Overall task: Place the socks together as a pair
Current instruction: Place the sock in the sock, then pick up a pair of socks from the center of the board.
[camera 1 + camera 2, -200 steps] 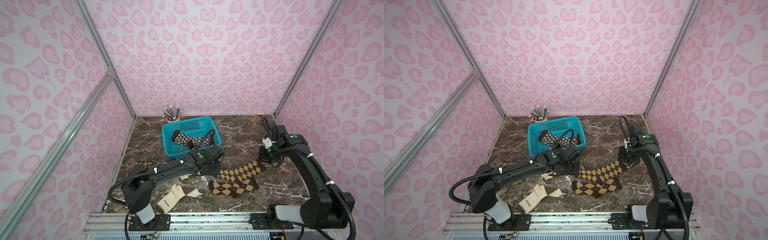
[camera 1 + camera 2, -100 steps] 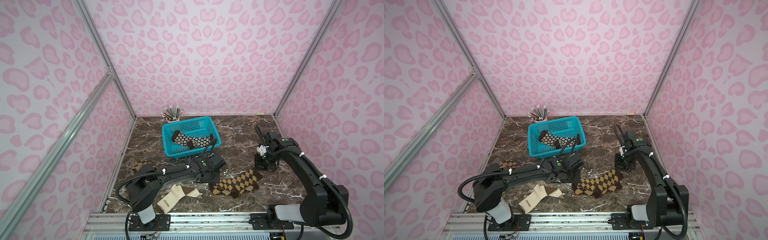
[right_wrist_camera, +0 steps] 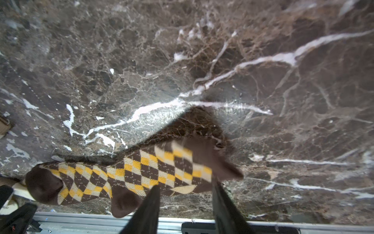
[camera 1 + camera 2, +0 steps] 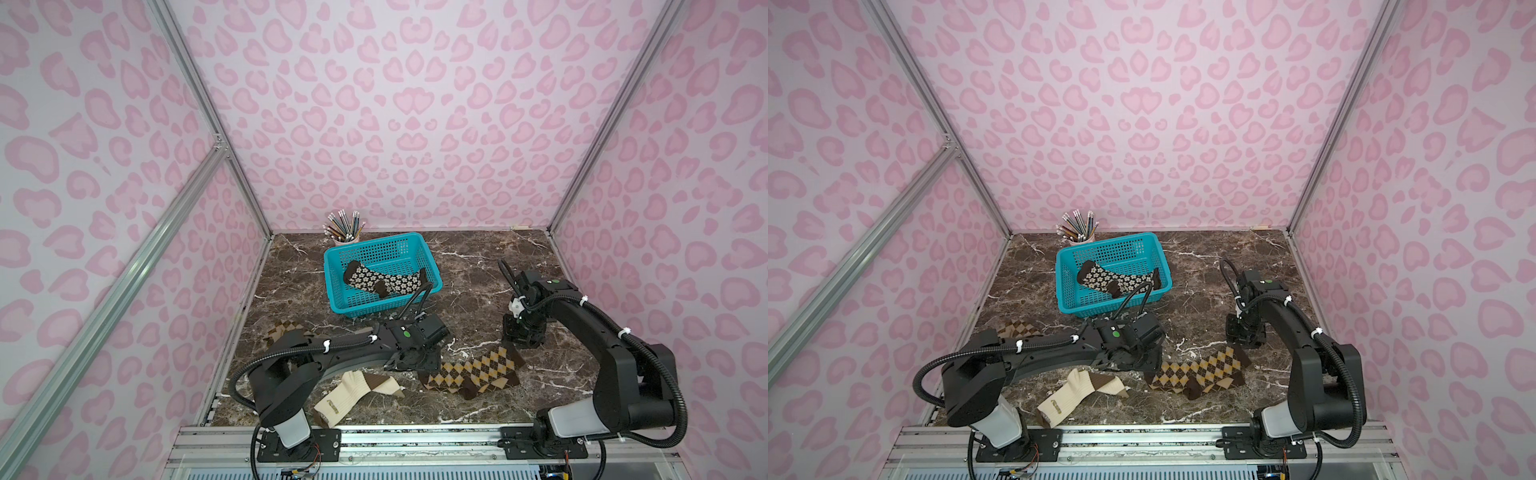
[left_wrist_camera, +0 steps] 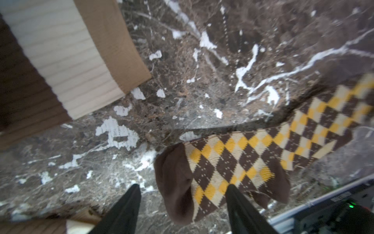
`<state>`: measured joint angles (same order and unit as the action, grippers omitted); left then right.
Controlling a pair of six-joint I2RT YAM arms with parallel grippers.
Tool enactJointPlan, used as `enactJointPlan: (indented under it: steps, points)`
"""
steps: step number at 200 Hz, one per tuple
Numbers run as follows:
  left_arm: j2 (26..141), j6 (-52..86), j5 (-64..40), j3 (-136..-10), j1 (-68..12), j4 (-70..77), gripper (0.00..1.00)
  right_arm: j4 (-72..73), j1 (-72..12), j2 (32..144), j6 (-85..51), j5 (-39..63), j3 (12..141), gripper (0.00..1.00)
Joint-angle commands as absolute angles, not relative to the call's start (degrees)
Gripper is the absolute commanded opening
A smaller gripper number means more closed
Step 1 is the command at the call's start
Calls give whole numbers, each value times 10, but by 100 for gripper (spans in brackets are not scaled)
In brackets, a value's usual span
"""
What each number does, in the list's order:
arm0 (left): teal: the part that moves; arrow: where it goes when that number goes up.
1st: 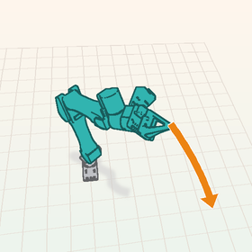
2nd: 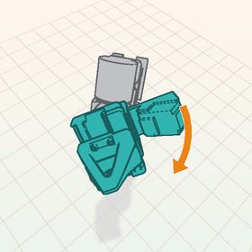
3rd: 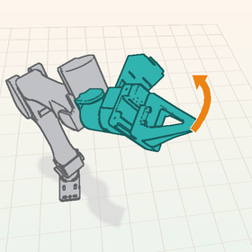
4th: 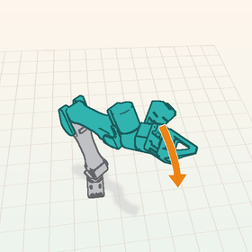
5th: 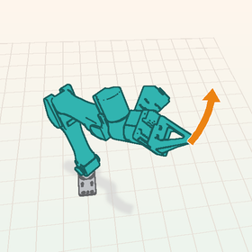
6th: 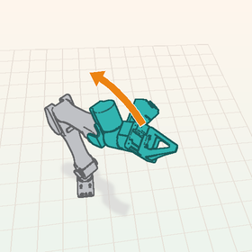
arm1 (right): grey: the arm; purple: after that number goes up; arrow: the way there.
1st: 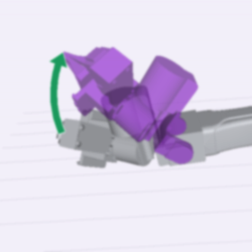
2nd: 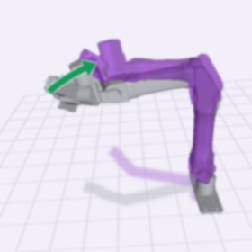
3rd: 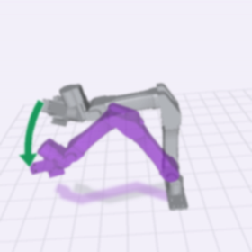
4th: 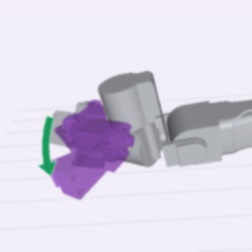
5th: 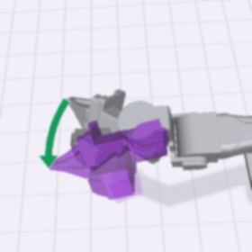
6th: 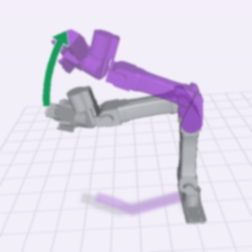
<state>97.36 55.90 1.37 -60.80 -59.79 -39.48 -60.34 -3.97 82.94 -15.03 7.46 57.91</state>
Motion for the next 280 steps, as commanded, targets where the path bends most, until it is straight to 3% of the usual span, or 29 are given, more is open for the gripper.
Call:
enactJointPlan:
  steps: [1,63,93,110,133,155,215,280]
  points:
    - [975,569,7,-599,-598,-381,70,-608,-37,820,-157,58,577,55]
    - [1026,568,-29,-591,-600,-340,69,-606,-39,855,-153,66,577,60]
    - [1052,572,-41,-586,-603,-333,62,-606,-43,872,-150,73,578,60]
    - [1060,577,-42,-575,-603,-321,53,-606,-44,875,-150,74,580,60]
    - [1066,576,-32,-575,-602,-327,18,-605,-44,874,-149,77,579,61]
    - [1040,577,-12,-574,-592,-342,4,-604,-44,875,-146,93,579,61]
    - [934,561,26,-542,-529,-381,3,-590,-66,905,-171,157,584,61]
    - [938,553,12,-534,-525,-366,4,-480,-102,877,-242,208,497,62]
